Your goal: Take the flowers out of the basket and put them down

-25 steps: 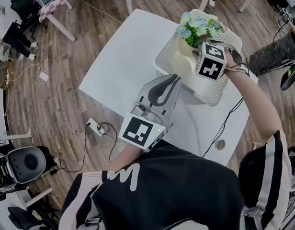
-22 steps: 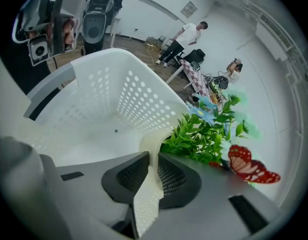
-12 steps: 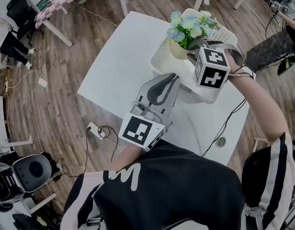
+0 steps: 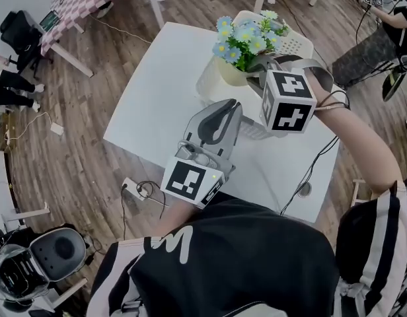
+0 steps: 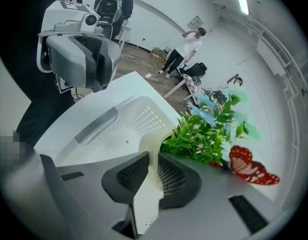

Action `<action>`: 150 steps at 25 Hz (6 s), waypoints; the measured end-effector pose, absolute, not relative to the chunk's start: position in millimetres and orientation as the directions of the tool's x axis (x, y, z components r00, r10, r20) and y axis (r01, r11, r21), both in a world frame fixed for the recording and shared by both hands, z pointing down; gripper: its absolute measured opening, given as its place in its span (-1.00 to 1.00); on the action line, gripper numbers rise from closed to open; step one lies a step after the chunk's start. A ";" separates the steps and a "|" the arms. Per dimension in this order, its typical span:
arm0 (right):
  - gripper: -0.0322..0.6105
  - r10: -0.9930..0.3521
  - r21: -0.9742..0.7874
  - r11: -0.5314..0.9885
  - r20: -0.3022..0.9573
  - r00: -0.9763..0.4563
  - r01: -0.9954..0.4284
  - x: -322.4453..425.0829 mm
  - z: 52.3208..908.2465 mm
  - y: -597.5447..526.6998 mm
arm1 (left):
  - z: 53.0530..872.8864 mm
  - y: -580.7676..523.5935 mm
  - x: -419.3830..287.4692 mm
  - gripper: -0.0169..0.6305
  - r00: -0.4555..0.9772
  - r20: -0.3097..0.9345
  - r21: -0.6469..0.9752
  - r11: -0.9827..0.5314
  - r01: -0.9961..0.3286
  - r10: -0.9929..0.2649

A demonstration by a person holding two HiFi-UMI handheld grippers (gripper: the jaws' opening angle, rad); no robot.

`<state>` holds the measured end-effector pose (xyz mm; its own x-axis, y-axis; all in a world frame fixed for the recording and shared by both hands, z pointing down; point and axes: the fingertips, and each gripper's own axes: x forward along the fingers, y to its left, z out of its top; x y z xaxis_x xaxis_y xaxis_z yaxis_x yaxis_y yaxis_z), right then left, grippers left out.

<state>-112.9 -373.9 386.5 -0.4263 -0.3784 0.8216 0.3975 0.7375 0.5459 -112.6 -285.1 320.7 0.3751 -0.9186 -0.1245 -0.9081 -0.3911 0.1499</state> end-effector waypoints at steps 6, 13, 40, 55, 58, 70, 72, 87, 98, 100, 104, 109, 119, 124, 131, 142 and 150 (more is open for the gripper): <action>-0.68 -0.378 0.541 0.754 0.822 -0.427 0.373 -107.0 371.8 -368.5 | 312.8 -289.4 -106.5 -0.85 0.401 -0.132 0.149 -0.418 -0.896 -0.906; -0.68 -0.420 0.567 0.757 0.803 -0.423 0.325 -88.0 353.1 -368.4 | 309.3 -291.0 -90.0 -0.85 0.448 -0.145 0.145 -0.467 -0.872 -0.882; -0.68 -0.552 0.596 0.799 0.782 -0.289 0.087 51.4 344.3 -375.1 | 308.8 -294.2 10.6 -0.85 0.654 -0.133 0.132 -0.667 -0.733 -0.745; -0.68 -0.540 0.555 0.832 0.810 -0.229 -0.002 93.3 375.0 -374.5 | 305.3 -295.3 22.6 -0.85 0.680 -0.141 0.124 -0.694 -0.709 -0.720; -0.68 -0.529 0.541 0.841 0.820 -0.220 -0.007 94.9 388.1 -374.0 | 305.7 -295.2 21.2 -0.85 0.679 -0.140 0.122 -0.693 -0.710 -0.721; -0.68 -0.492 0.499 0.867 0.849 -0.194 -0.018 92.9 435.9 -371.7 | 305.0 -294.6 19.3 -0.85 0.685 -0.144 0.125 -0.699 -0.704 -0.715; -0.68 -0.485 0.491 0.871 0.854 -0.188 -0.016 91.8 443.7 -370.4 | 304.7 -294.3 18.8 -0.85 0.687 -0.144 0.128 -0.702 -0.701 -0.712; -0.68 -0.446 0.451 0.892 0.883 -0.150 0.004 86.5 500.3 -360.4 | 304.5 -293.3 15.6 -0.85 0.695 -0.143 0.138 -0.709 -0.691 -0.705; -0.68 -0.433 0.439 0.898 0.894 -0.115 0.028 89.4 529.4 -358.1 | 306.1 -292.8 11.9 -0.85 0.695 -0.137 0.133 -0.708 -0.694 -0.706; -0.68 -0.431 0.437 0.899 0.895 -0.111 0.026 90.3 533.3 -357.7 | 306.1 -292.8 12.1 -0.85 0.695 -0.136 0.134 -0.709 -0.693 -0.706; -0.68 -0.439 0.444 0.896 0.892 -0.111 0.026 91.2 536.5 -359.6 | 305.4 -293.4 12.3 -0.85 0.695 -0.134 0.133 -0.707 -0.694 -0.707; -0.68 -0.441 0.447 0.893 0.892 -0.098 0.048 92.0 541.9 -358.0 | 305.3 -292.9 12.4 -0.85 0.692 -0.132 0.131 -0.705 -0.697 -0.709; -0.68 -0.430 0.434 0.900 0.898 -0.092 0.027 94.4 551.3 -357.6 | 305.9 -293.8 13.1 -0.85 0.691 -0.130 0.137 -0.703 -0.698 -0.711; -0.68 -0.422 0.425 0.905 0.902 -0.087 0.015 92.4 559.3 -355.7 | 306.4 -293.9 13.0 -0.85 0.691 -0.132 0.137 -0.704 -0.697 -0.710; -0.67 -0.455 0.458 0.889 0.887 -0.079 0.025 91.2 562.1 -356.1 | 306.7 -293.7 13.7 -0.85 0.691 -0.132 0.131 -0.704 -0.698 -0.710; -0.60 -0.570 0.559 0.821 0.804 -0.167 -0.111 92.5 539.1 -355.3 | 305.4 -298.5 1.9 -0.85 0.665 -0.140 0.149 -0.680 -0.718 -0.733; -0.59 -0.758 0.475 0.628 0.550 -0.349 -0.616 107.5 417.2 -350.0 | 300.3 -299.8 -15.2 -0.85 0.630 -0.154 0.158 -0.649 -0.744 -0.761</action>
<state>107.5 -350.0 417.2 -0.3489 -0.7585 0.5504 -0.6160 0.6282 0.4753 -15.2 -299.8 300.3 0.6303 -0.7610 -0.1537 -0.7445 -0.6486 0.1585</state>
